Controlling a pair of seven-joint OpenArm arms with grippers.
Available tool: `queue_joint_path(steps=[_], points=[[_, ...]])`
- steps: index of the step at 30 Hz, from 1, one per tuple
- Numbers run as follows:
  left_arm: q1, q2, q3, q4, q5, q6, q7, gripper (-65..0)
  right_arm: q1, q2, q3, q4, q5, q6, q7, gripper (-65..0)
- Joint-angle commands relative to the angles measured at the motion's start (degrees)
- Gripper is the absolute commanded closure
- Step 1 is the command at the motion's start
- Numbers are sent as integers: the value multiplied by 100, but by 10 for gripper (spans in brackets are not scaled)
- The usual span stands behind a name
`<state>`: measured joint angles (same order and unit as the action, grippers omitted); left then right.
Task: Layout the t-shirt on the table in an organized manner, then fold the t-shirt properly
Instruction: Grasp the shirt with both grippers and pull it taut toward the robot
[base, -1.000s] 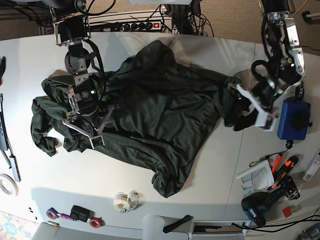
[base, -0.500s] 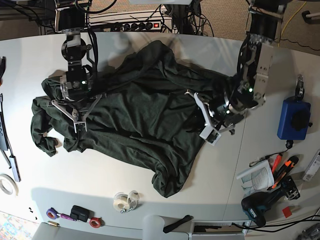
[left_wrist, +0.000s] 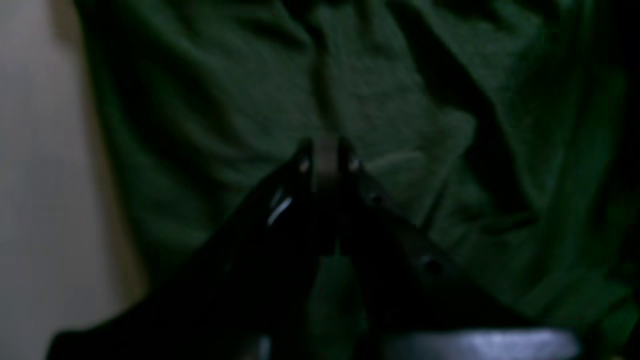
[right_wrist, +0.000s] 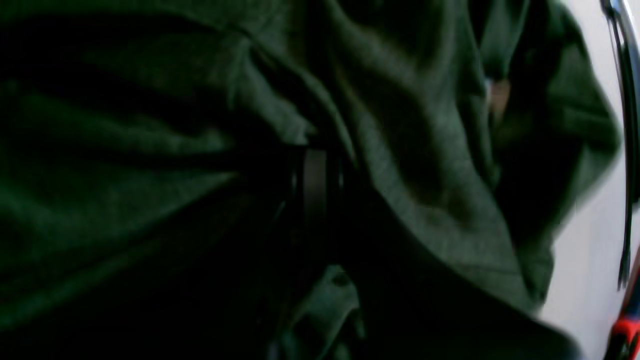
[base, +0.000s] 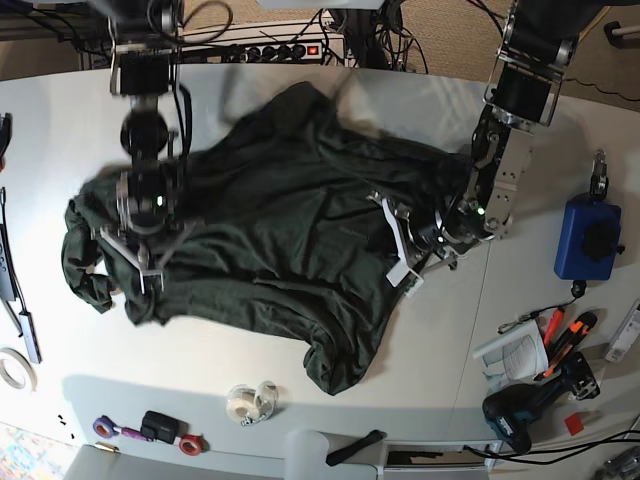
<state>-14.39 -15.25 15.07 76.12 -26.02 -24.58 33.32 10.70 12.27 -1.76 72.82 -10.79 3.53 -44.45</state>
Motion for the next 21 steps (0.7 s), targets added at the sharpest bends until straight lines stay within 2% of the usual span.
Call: queue_joint_path(steps=[1, 5, 12, 17, 21], points=[[-168, -17, -24, 96, -2, 120, -122, -6, 70, -42, -7, -417, 240, 321, -450, 0], [-212, -17, -24, 96, 372, 527, -190, -6, 713, -37, -7, -1250, 247, 459, -127, 0], [-212, -15, -24, 96, 608, 605, -490, -4, 1558, -70, -7, -1416, 953, 682, 101, 0], [-214, -20, -24, 92, 1093, 1189, -741, 0, 1893, -223, -7, -1416, 955, 673, 98, 0], [-216, -48, -24, 90, 1078, 1141, -745, 0, 1915, -393, -4, -1416, 951, 675, 118, 0]])
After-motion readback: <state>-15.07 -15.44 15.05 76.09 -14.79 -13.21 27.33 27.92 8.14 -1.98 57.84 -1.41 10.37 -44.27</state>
